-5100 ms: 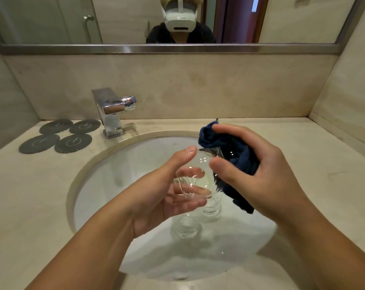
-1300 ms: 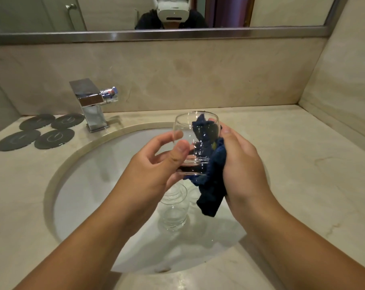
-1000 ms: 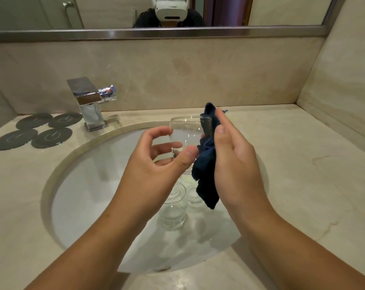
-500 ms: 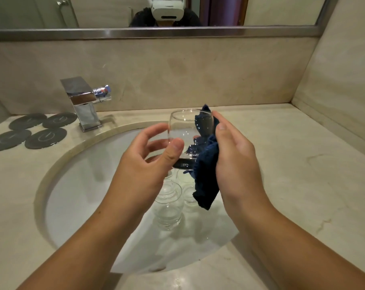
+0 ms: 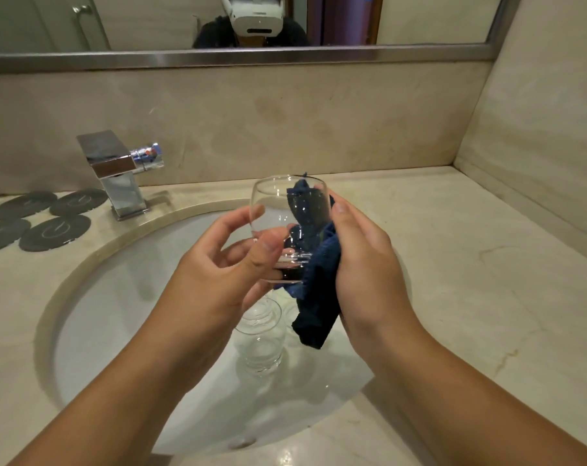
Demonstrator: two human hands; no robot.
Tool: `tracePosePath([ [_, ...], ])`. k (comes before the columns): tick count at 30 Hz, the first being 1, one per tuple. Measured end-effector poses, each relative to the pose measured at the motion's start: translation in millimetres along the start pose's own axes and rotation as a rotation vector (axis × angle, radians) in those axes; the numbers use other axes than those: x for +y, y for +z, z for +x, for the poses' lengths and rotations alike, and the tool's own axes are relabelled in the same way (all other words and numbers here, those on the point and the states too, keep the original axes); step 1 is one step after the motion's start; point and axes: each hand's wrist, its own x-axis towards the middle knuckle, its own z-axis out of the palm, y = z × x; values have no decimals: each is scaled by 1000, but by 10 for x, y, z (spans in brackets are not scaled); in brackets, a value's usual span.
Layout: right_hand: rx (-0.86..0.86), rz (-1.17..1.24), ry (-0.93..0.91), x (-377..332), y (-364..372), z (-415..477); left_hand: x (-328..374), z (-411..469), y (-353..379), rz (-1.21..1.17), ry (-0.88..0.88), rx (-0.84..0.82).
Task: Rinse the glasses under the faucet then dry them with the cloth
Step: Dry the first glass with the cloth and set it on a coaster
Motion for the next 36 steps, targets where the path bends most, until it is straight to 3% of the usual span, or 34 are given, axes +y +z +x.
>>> tracePosePath([
  [7,42,-72,-62,-5,-10,10,-36,-8,41,169,104,146],
  [14,-35,-185,-158,-9,6,-48,-32,-21,73,156,88,120],
  [22,-5,-23,-57,55,2,30,-1,-17,-3,33,-32,2],
  [27,24,-63,-93,49,22,22,-29,0,21,132,60,138],
  [36,-38,-135,-157,28,-8,-8,-4,-17,29,106,75,100],
])
